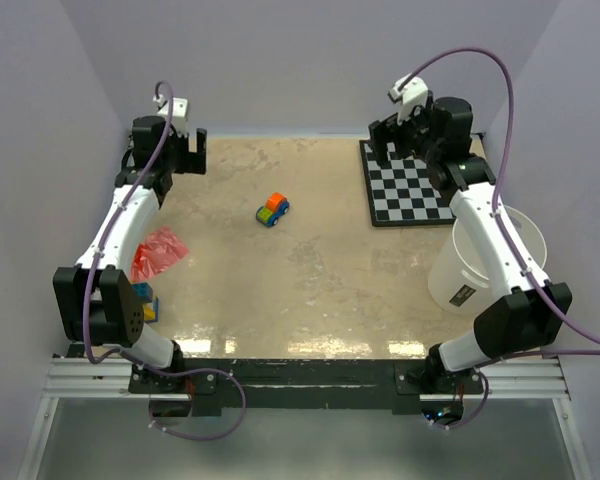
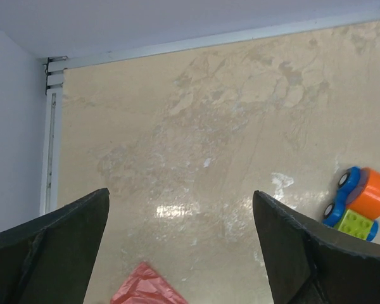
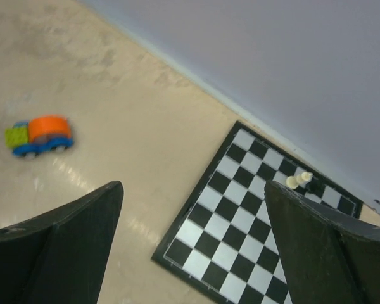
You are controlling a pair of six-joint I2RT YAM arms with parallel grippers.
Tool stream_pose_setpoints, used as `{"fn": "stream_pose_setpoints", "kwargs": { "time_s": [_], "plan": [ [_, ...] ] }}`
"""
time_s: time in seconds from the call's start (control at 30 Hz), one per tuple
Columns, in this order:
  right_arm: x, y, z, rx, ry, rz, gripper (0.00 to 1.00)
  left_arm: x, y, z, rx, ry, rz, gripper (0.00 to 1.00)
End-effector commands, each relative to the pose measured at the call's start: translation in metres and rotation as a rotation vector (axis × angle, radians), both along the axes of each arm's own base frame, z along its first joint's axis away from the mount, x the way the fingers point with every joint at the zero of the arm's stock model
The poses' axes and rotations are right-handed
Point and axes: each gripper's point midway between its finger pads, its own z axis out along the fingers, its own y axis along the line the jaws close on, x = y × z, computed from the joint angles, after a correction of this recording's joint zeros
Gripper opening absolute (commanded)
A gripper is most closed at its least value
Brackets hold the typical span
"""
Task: Put the trash bags into the trash bin
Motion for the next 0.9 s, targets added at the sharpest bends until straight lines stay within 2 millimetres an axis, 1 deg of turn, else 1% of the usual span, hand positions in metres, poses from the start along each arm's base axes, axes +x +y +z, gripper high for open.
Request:
{"fn": "stream_pose_setpoints", "kwargs": {
  "time_s": [0.0, 0.03, 0.07, 0.13, 0.17, 0.23, 0.27, 0.33, 0.4, 0.43, 0.5, 0.53, 0.57, 0.63, 0.67, 0.7, 0.77, 0.87],
  "plan": [
    [-0.063, 0.045, -0.049, -0.187, 0.084, 0.436, 0.99, -0.018, 0.013, -0.008, 0.213, 0.040, -0.088, 1.00],
    [-0.071, 0.050, -0.064, -0.214, 0.116, 0.453, 0.98, -0.025, 0.017, -0.016, 0.281, 0.086, -0.121, 1.00],
    [-0.077, 0.051, -0.080, -0.241, 0.153, 0.450, 0.98, -0.032, 0.019, -0.026, 0.333, 0.147, -0.163, 1.00],
    [-0.095, 0.053, -0.112, -0.306, 0.228, 0.503, 0.92, -0.046, 0.024, -0.041, 0.413, 0.278, -0.237, 0.95],
    [-0.102, 0.050, -0.126, -0.344, 0.258, 0.526, 0.88, -0.049, 0.027, -0.045, 0.425, 0.334, -0.242, 0.93],
    [-0.113, 0.039, -0.149, -0.416, 0.318, 0.528, 0.79, -0.060, 0.035, -0.057, 0.445, 0.465, -0.233, 0.92],
    [-0.116, 0.033, -0.159, -0.448, 0.339, 0.526, 0.72, -0.067, 0.040, -0.064, 0.458, 0.524, -0.231, 0.92],
    [-0.126, 0.020, -0.182, -0.502, 0.399, 0.513, 0.59, -0.077, 0.047, -0.072, 0.485, 0.588, -0.225, 0.91],
    [-0.136, 0.012, -0.196, -0.524, 0.436, 0.509, 0.52, -0.083, 0.048, -0.070, 0.506, 0.582, -0.235, 0.91],
    [-0.137, 0.007, -0.201, -0.534, 0.443, 0.483, 0.46, -0.084, 0.051, -0.069, 0.526, 0.562, -0.231, 0.92],
    [-0.139, -0.003, -0.205, -0.552, 0.442, 0.428, 0.38, -0.089, 0.059, -0.070, 0.573, 0.570, -0.220, 0.93],
    [-0.139, -0.009, -0.207, -0.573, 0.438, 0.406, 0.33, -0.092, 0.067, -0.071, 0.603, 0.587, -0.209, 0.93],
    [-0.140, -0.017, -0.211, -0.600, 0.437, 0.378, 0.32, -0.094, 0.075, -0.074, 0.623, 0.605, -0.199, 0.92],
    [-0.140, -0.032, -0.216, -0.641, 0.424, 0.327, 0.27, -0.099, 0.101, -0.075, 0.619, 0.630, -0.154, 0.93],
    [-0.141, -0.040, -0.220, -0.654, 0.421, 0.311, 0.26, -0.099, 0.105, -0.076, 0.609, 0.631, -0.151, 0.93],
    [-0.140, -0.047, -0.222, -0.664, 0.420, 0.300, 0.24, -0.101, 0.116, -0.079, 0.593, 0.642, -0.134, 0.91],
    [-0.138, -0.063, -0.228, -0.670, 0.433, 0.269, 0.20, -0.102, 0.125, -0.086, 0.575, 0.666, -0.148, 0.84],
    [-0.133, -0.088, -0.235, -0.680, 0.472, 0.227, 0.18, -0.107, 0.138, -0.100, 0.573, 0.720, -0.156, 0.80]
  ]
}}
